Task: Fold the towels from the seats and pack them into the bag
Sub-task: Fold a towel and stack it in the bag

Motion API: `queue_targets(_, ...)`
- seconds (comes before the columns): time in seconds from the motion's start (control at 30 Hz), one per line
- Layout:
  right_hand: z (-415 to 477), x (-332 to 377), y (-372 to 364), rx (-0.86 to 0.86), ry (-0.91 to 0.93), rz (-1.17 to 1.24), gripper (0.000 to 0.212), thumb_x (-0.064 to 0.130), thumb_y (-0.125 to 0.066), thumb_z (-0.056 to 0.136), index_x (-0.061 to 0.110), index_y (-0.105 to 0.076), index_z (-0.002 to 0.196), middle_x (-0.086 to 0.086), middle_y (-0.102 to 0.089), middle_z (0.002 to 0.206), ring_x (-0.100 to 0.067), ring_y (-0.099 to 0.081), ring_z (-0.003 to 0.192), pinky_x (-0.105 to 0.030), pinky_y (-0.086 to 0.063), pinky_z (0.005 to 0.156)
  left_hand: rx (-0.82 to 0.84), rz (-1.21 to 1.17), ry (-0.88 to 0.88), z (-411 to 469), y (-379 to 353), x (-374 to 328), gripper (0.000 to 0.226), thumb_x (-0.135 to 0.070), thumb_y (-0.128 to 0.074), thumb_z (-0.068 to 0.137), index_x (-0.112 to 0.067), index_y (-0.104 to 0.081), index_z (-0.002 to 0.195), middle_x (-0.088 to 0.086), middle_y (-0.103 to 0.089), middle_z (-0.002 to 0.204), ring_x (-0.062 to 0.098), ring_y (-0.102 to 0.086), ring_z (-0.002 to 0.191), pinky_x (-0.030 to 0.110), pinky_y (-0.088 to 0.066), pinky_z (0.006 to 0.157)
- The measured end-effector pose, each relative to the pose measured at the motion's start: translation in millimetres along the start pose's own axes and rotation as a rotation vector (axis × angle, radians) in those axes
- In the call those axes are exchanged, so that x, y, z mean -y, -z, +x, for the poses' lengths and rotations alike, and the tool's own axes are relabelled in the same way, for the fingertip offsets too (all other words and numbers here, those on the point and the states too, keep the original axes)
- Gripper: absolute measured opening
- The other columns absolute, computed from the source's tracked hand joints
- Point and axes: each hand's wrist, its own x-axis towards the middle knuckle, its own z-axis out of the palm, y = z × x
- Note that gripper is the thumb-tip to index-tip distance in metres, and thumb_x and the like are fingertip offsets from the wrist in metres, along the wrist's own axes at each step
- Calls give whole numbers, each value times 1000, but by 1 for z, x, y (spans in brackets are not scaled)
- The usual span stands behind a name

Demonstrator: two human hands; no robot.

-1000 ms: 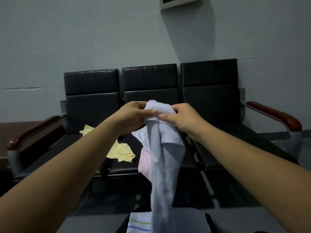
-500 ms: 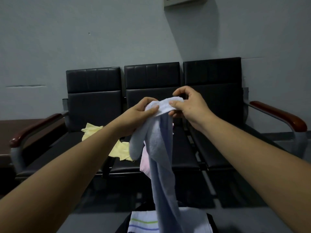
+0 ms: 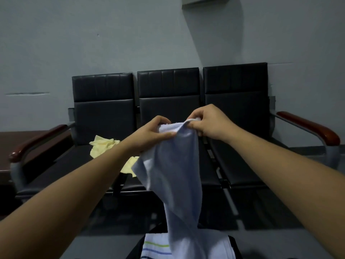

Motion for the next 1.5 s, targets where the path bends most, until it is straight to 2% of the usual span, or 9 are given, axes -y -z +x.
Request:
queue_targets(0.07, 3, -3, 3, -18, -58, 173, 15, 21, -76, 90, 8, -74, 82, 8, -56, 48, -4, -49, 42, -18, -40, 44, -6, 250, -81, -1, 4, 0, 45, -39, -82, 80, -30, -55, 115, -11, -67, 99, -1, -61, 87, 19, -48, 73)
queue_targets(0.2, 6, -11, 11, -128, -154, 370, 20, 24, -75, 91, 8, -72, 81, -1, -53, 56, -9, -44, 45, -21, -36, 43, -68, 355, -97, -2, 15, 8, 12, -27, -71, 91, -30, -60, 96, -4, -68, 80, 12, -61, 70, 29, -46, 64)
queue_targets(0.3, 6, -18, 17, -174, -203, 371, 21, 29, -73, 92, 15, -71, 76, 2, -54, 57, -9, -47, 47, -21, -40, 45, -61, 291, 10, -4, 24, 16, 14, -37, -64, 97, -31, -70, 85, -2, -71, 81, 19, -67, 74, 39, -53, 68)
queue_targets(0.67, 9, -54, 15, -359, -342, 205, 29, 26, -74, 90, -2, -73, 86, -13, -62, 67, -19, -56, 59, -37, -54, 67, 138, 721, 249, -9, 49, 57, 18, -29, -59, 98, -21, -71, 86, 2, -70, 81, 18, -68, 76, 28, -52, 65)
queue_targets(0.77, 4, -62, 18, -347, -365, 173, 22, 22, -72, 91, 0, -73, 86, -11, -63, 67, -18, -58, 60, -35, -54, 66, 122, 518, 252, -12, 51, 63, 17, -20, -58, 99, -26, -67, 86, 3, -69, 83, 17, -72, 67, 19, -52, 57)
queue_targets(0.97, 5, -63, 10, -281, -378, 108, 11, 7, -63, 89, 10, -69, 81, -9, -63, 64, -18, -59, 57, -27, -46, 51, 69, -324, 118, -14, 48, 36, 24, -3, -58, 98, -18, -57, 116, 20, -57, 98, 35, -61, 75, 42, -59, 65)
queue_targets(1.13, 7, -46, 6, -197, -291, 209, 11, 14, -69, 94, 15, -72, 83, -5, -63, 65, -15, -58, 54, -27, -48, 51, 99, -319, 35, -10, 34, -3, 14, 2, -49, 100, -4, -61, 102, 15, -57, 94, 17, -66, 73, 27, -59, 64)
queue_targets(1.3, 7, -22, 2, -186, -276, 455, 15, 0, -61, 95, 8, -64, 109, -17, -68, 86, -18, -70, 61, -26, -57, 59, 271, -168, 24, -11, 27, -17, 29, 3, -55, 98, -1, -58, 127, 15, -70, 116, 24, -73, 104, 27, -59, 86)
queue_targets(1.5, 0, 3, -6, -21, -166, 463, 22, -8, -52, 96, -1, -71, 88, -20, -70, 82, -27, -74, 74, -29, -62, 71, 221, -70, 10, -9, 13, -28, 22, -14, -50, 104, 6, -54, 111, 20, -76, 96, 29, -76, 88, 35, -63, 73)
